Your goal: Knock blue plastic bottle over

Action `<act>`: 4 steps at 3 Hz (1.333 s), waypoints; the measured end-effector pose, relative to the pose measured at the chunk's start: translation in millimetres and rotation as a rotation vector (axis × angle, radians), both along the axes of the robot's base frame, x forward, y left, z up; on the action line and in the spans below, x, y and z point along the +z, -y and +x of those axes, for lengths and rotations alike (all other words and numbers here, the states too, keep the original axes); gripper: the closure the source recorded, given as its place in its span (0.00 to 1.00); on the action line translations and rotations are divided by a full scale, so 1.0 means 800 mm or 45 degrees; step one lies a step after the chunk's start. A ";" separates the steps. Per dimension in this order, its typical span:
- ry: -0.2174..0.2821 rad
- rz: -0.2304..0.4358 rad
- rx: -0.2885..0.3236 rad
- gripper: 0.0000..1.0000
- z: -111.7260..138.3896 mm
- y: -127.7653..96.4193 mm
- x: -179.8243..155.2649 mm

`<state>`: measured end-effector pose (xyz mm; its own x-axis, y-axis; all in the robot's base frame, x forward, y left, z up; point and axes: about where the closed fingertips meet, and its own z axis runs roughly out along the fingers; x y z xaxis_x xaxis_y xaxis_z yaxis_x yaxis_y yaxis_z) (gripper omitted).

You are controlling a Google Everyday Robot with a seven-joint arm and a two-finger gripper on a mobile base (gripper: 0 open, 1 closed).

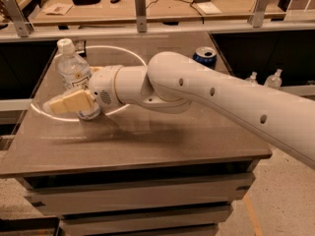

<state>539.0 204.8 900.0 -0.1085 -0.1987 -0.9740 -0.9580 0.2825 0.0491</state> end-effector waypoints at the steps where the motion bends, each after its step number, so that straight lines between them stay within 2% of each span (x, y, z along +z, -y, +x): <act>1: -0.005 0.074 -0.015 0.41 -0.001 -0.004 -0.001; 2: 0.012 0.180 -0.019 0.64 0.000 -0.005 0.000; 3: 0.078 0.206 0.025 0.87 0.001 -0.010 0.016; 4: 0.202 0.212 0.080 1.00 0.006 -0.008 0.032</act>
Offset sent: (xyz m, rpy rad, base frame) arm -0.0005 0.0044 -0.0005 0.2517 -0.0316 -0.0106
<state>543.6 210.9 925.5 0.0562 -0.0351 -0.9978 -0.9728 0.2230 -0.0627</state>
